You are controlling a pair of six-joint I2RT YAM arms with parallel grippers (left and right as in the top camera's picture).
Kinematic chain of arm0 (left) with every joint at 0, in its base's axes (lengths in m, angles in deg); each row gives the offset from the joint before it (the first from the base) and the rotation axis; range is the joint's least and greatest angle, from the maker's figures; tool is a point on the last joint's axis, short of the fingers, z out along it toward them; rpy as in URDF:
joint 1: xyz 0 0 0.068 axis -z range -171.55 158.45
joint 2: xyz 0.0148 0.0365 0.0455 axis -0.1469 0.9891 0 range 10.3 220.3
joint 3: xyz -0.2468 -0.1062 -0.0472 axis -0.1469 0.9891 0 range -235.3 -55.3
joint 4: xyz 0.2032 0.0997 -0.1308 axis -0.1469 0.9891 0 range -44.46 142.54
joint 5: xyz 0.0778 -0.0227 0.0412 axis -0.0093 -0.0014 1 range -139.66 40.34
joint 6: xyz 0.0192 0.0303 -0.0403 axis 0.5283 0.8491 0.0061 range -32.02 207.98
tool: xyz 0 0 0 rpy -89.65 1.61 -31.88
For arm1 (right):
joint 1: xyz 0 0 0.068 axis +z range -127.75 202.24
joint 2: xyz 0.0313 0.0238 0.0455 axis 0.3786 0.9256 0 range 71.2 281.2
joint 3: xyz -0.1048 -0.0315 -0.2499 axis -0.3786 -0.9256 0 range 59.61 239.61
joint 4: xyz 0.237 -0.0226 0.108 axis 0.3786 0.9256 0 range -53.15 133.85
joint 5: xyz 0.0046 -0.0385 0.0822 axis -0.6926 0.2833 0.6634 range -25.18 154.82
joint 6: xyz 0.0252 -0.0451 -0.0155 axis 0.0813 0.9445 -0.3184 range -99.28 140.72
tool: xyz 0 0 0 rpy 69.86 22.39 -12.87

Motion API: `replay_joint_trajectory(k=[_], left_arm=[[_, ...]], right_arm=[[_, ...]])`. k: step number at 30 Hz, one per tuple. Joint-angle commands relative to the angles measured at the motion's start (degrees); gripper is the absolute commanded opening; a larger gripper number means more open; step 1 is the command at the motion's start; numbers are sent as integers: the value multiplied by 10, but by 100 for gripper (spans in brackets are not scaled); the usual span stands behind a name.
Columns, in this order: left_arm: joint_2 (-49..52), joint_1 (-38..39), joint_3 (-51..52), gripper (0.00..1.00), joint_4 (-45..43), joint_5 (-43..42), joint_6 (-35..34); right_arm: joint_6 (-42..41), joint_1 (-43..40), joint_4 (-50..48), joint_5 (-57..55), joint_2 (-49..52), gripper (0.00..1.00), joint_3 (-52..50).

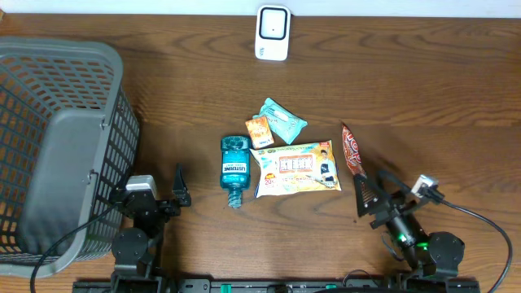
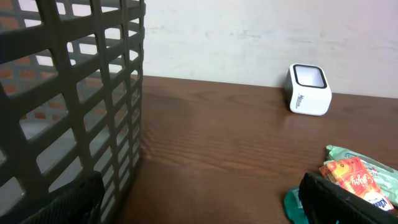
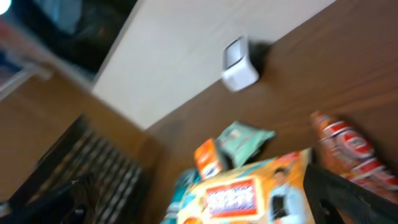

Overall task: Scan the item barcode
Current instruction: 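Reach the right gripper to the red TOP bar and grasp it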

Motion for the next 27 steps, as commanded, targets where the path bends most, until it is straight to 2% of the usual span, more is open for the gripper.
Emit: replay_joint_trajectory(k=[1, 5, 11, 16, 19, 24, 27], left_arm=[[-5, -3, 12, 100, 20, 18, -5], [-5, -3, 12, 100, 20, 18, -5], [-5, -3, 12, 100, 20, 18, -5], [-5, -3, 12, 100, 20, 18, -5], [-5, -3, 12, 100, 20, 18, -5], [-5, -3, 12, 100, 21, 18, -5], [-5, -3, 12, 100, 20, 18, -5]], right_arm=[[-7, 1, 0, 68, 2, 99, 34], [80, 1, 61, 39, 38, 99, 99], [270, 1, 287, -49, 198, 99, 282], [340, 1, 448, -173, 346, 99, 429], [349, 1, 520, -207, 422, 99, 473], [350, 1, 532, -187, 519, 99, 475], [349, 1, 499, -150, 583, 99, 474]])
